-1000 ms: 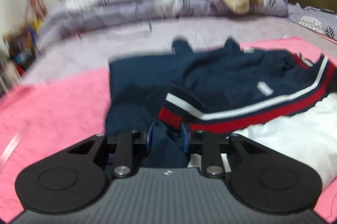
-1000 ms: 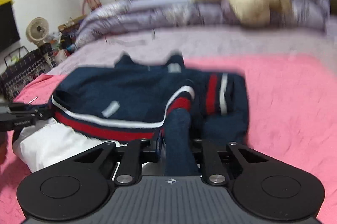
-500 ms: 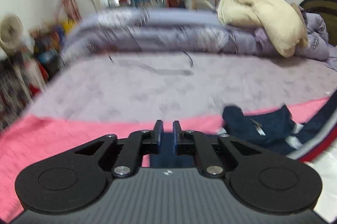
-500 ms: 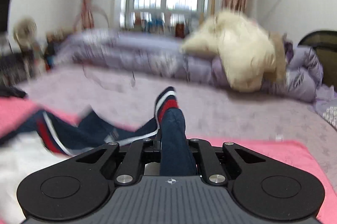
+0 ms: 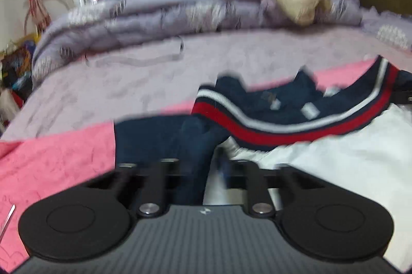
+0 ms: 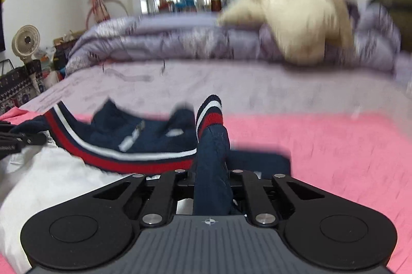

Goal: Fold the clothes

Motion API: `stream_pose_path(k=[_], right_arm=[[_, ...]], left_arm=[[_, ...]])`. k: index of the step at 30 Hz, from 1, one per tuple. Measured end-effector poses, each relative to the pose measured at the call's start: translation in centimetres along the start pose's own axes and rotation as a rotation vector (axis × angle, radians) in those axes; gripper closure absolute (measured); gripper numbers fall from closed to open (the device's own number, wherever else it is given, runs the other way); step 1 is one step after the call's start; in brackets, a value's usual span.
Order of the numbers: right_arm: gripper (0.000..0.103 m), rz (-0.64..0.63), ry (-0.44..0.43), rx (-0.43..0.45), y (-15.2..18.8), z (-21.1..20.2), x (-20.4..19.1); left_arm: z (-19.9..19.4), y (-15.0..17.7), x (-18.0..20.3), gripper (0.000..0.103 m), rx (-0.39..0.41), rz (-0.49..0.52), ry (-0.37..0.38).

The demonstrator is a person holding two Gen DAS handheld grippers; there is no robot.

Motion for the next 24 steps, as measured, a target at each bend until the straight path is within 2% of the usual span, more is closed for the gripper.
stream_pose_path(k=[3,5,6,7,8,9,10,12,13,15,16,17,18,20,22,23,24], right_arm=[[0.091,-0.041,0.027,0.06,-2.8,0.4,-0.5],[0.091,-0.056,0.048,0.064,-4.1,1.8,-0.3],[0.089,-0.057,0.059,0.047,-4.2,3.0,0.0],[0.087,-0.05,0.075,0.026,-4.0,4.5,0.4],[0.075,-0.038,0.083,-0.013,-3.4,6.2,0.8],[0.057,-0.032,0.085,-0.073,-2.6,7.9,1.2],[0.05,-0.024,0.092,-0.151,-1.6,9.5,1.5],[0.045,0.018,0.088,-0.179,-1.4,10.0,2.1],[0.043,0.035,0.1,-0.113,-2.3,8.7,2.4],[0.024,0.048,0.137,0.038,-4.1,5.6,2.9],[0.023,0.045,0.146,0.107,-4.9,3.8,2.7],[0.023,0.042,0.151,0.173,-5.7,1.9,2.4],[0.023,0.038,0.103,0.197,-6.1,0.5,1.2],[0.025,0.003,-0.036,0.168,-5.4,-1.7,-2.7],[0.03,-0.067,-0.143,0.083,-2.9,-2.6,-7.3],[0.036,-0.064,-0.176,0.038,-1.5,-2.1,-8.6],[0.04,-0.061,-0.207,-0.008,0.0,-1.6,-10.0]], left_arm=[[-0.5,-2.6,-0.4,0.09,0.076,0.005,-0.026],[1.2,-3.8,-0.9,0.086,0.061,-0.018,-0.036],[2.8,-3.8,-1.3,0.073,0.021,-0.028,-0.049],[4.4,-3.7,-1.8,0.066,-0.027,-0.037,-0.067],[5.9,-3.2,-2.4,0.052,-0.088,-0.049,-0.097],[6.7,-2.8,-3.1,0.04,-0.129,-0.079,-0.117],[7.0,-2.5,-3.9,0.035,-0.156,-0.117,-0.129],[7.0,-2.3,-5.6,0.027,-0.182,-0.197,-0.137],[6.2,-2.5,-6.5,0.024,-0.166,-0.24,-0.123],[4.5,-3.1,-8.4,0.021,-0.126,-0.314,-0.117],[3.5,-3.4,-8.9,0.021,-0.094,-0.317,-0.147],[2.4,-3.9,-9.3,0.026,-0.059,-0.307,-0.182],[1.2,-4.3,-9.1,0.026,-0.016,-0.27,-0.222],[-1.2,-5.0,-6.8,0.026,0.068,-0.148,-0.253],[-3.6,-4.4,-2.9,0.02,0.111,-0.076,-0.183],[-4.4,-3.6,-1.0,0.015,0.112,-0.05,-0.141],[-4.6,-2.5,0.8,0.015,0.095,-0.025,-0.112]])
Point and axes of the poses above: each gripper's, at about its wrist camera, not at the fingertips, and z roughly the way its jaws point, x to its right, y to its underside, the point moved 9 cm from there along z, roughly the way its jaws point, and after that the axes turned 4 degrees about -z, right-handed, at the moved point
